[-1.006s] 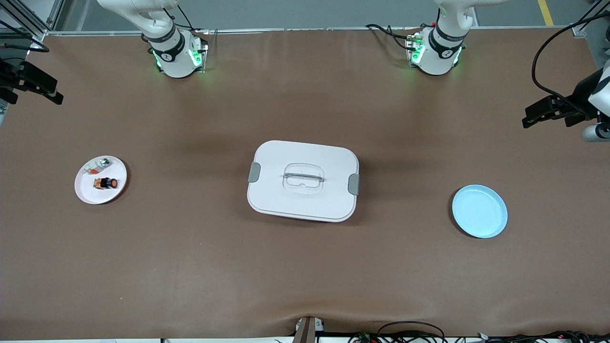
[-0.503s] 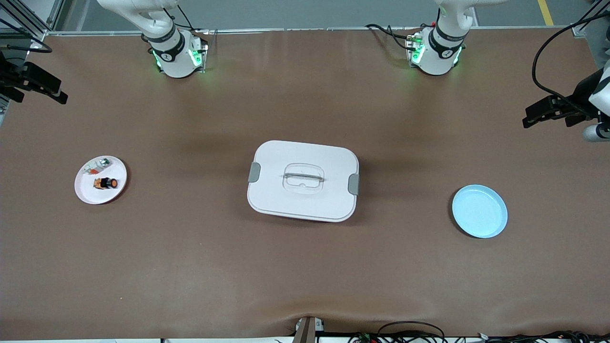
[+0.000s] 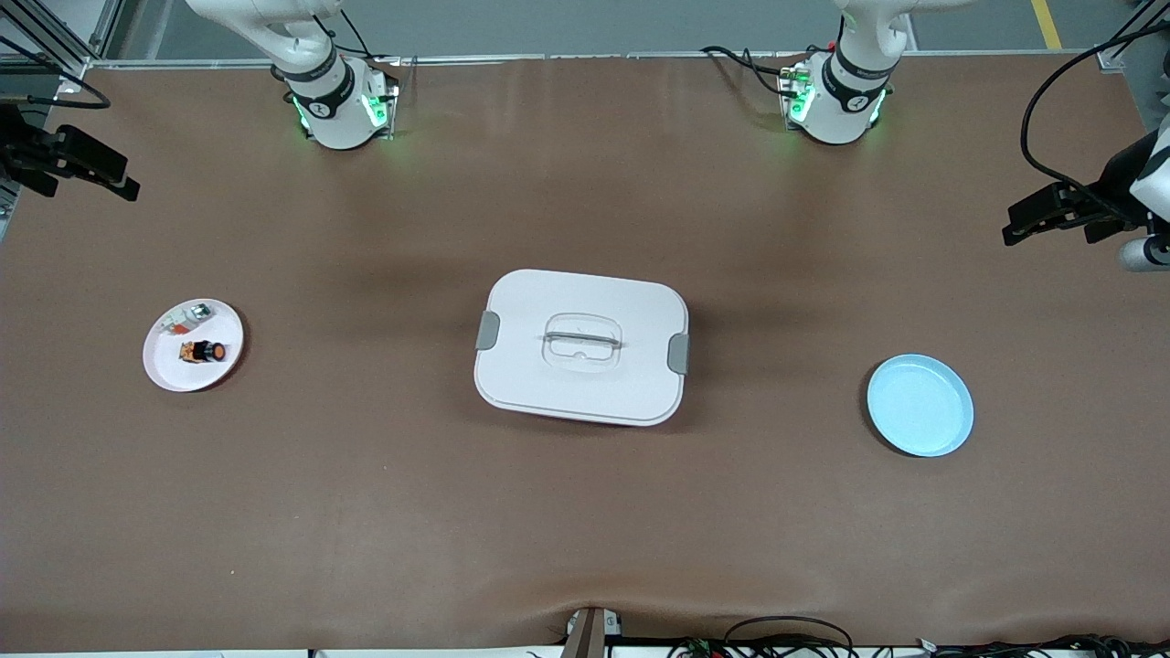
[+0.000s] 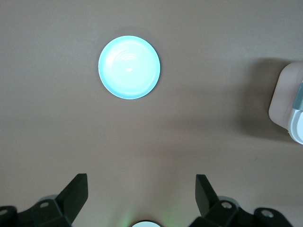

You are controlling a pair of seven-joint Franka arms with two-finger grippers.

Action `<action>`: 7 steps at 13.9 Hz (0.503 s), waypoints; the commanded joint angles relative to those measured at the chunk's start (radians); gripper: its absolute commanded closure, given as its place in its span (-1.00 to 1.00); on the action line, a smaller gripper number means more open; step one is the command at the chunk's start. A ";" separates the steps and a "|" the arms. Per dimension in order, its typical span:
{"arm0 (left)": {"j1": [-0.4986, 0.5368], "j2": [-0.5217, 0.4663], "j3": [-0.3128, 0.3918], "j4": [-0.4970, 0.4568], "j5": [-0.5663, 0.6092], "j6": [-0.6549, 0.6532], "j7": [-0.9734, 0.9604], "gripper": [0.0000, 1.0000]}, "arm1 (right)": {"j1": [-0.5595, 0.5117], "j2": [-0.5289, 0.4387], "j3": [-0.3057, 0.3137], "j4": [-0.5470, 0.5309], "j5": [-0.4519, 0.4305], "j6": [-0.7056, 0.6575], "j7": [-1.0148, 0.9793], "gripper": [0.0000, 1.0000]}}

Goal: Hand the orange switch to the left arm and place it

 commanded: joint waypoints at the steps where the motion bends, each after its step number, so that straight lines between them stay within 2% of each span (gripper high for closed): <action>1: -0.007 -0.006 -0.003 0.009 -0.002 -0.007 0.008 -1.00 | -0.009 -0.021 0.005 -0.020 0.022 0.005 0.024 -1.00; 7: -0.013 -0.002 -0.007 0.015 -0.005 -0.007 0.000 -1.00 | -0.007 -0.019 0.005 -0.016 0.022 0.036 0.024 -1.00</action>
